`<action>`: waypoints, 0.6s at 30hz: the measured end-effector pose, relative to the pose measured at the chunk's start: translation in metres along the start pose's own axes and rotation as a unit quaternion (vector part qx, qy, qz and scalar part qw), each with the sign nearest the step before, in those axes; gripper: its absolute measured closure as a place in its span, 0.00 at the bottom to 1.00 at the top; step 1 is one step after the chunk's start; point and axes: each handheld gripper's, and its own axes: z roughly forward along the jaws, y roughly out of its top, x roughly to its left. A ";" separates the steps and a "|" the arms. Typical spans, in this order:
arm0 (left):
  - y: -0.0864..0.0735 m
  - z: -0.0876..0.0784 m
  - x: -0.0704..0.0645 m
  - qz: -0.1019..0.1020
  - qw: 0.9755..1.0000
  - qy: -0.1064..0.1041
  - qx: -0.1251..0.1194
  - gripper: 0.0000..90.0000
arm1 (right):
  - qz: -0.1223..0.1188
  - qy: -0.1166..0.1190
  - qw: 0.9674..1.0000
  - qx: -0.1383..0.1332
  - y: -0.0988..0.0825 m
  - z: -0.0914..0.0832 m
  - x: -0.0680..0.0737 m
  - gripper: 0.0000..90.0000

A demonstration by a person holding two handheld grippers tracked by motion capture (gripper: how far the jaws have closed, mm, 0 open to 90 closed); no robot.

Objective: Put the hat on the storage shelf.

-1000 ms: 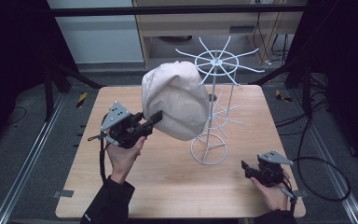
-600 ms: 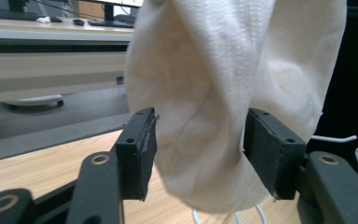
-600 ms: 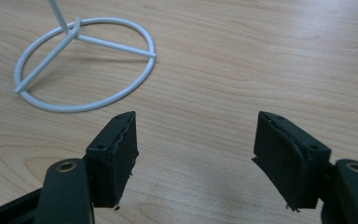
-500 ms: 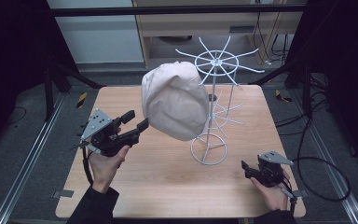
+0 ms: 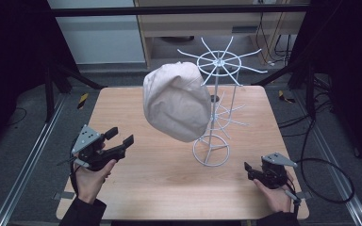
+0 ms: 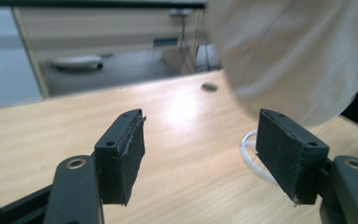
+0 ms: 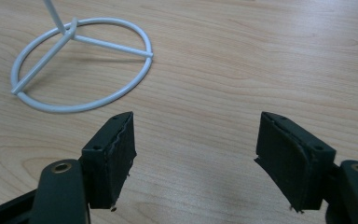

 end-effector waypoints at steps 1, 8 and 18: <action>-0.010 0.001 0.007 -0.009 1.000 0.009 0.009 0.35 | 0.000 -0.001 1.000 0.001 0.000 0.000 0.000 0.31; -0.049 0.007 0.032 -0.017 0.997 0.048 0.061 0.34 | 0.000 -0.004 1.000 0.003 -0.001 0.001 -0.002 0.27; -0.092 0.012 0.069 -0.024 0.986 0.105 0.126 0.31 | 0.004 -0.007 1.000 0.007 -0.002 0.004 -0.004 0.22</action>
